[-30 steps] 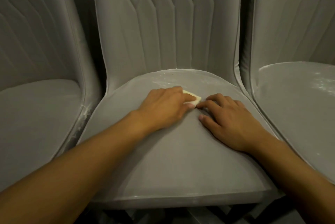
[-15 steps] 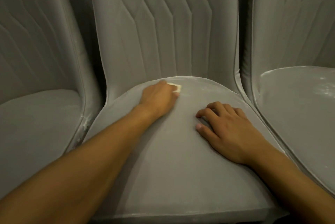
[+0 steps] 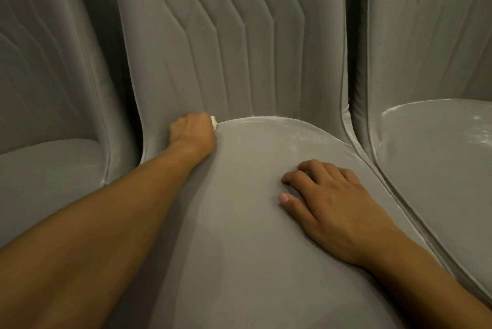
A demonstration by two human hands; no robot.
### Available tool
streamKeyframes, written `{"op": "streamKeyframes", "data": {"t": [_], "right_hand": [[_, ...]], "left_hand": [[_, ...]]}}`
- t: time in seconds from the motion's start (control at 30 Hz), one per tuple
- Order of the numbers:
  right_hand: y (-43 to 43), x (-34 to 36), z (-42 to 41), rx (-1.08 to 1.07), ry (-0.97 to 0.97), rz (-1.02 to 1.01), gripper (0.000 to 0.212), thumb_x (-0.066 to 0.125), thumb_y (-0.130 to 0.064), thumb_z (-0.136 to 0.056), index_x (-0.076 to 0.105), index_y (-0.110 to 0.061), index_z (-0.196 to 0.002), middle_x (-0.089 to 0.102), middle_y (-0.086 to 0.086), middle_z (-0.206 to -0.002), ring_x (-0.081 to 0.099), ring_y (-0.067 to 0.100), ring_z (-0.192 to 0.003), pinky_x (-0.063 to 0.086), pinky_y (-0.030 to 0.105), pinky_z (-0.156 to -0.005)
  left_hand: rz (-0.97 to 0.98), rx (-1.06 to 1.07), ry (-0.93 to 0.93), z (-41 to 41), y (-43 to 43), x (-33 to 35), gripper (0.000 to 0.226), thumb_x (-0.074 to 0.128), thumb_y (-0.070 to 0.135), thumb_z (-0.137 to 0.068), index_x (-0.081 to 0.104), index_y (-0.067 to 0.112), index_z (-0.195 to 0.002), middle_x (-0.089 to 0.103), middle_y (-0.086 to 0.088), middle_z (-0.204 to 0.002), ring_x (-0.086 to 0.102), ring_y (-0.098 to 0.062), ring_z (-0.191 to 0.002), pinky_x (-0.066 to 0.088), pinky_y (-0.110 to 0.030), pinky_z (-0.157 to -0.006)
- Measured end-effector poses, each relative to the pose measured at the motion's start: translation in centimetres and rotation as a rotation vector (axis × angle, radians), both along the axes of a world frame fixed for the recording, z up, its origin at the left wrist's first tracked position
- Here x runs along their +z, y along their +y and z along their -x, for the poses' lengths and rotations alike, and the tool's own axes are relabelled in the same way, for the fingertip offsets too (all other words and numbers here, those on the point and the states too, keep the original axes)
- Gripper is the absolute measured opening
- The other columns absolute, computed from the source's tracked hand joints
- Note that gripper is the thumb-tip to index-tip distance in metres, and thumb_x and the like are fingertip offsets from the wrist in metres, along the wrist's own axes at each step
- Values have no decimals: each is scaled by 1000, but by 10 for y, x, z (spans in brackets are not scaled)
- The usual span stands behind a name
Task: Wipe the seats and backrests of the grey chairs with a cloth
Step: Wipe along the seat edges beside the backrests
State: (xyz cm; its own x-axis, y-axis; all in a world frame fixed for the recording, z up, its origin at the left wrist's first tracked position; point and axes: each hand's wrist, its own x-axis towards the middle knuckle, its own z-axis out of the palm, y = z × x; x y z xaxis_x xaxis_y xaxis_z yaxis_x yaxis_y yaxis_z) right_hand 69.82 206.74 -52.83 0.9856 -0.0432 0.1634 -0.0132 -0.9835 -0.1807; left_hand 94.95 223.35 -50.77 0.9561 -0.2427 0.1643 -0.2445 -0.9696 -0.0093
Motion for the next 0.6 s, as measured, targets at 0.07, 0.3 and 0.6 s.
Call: {"op": "streamKeyframes", "data": {"t": [0.07, 0.3, 0.6], "right_hand": [[0, 0, -2, -2, -2, -3, 51, 10, -67, -96, 39, -44, -131, 38, -15, -133, 37, 8, -126, 28, 32, -109], [-2, 0, -2, -11, -4, -27, 45, 16, -65, -99, 39, -43, -130, 39, -14, -130, 37, 9, -124, 28, 33, -107], [0, 2, 2, 0, 0, -42, 49, 12, -64, -99, 40, -41, -131, 40, -12, -132, 37, 10, -126, 26, 33, -111]], "left_hand": [[63, -36, 19, -3, -20, -1, 36, 43, 30, -105, 67, 10, -122, 64, -21, -129, 60, -41, -119, 48, -42, -94], [184, -594, 162, 36, -101, 5, 41, 40, 53, -103, 62, 42, -136, 62, -5, -136, 56, -30, -126, 44, -41, -98], [-100, -135, -22, 3, -61, 3, 29, 44, 23, -103, 64, 10, -119, 64, -17, -126, 62, -39, -115, 43, -40, -85]]}}
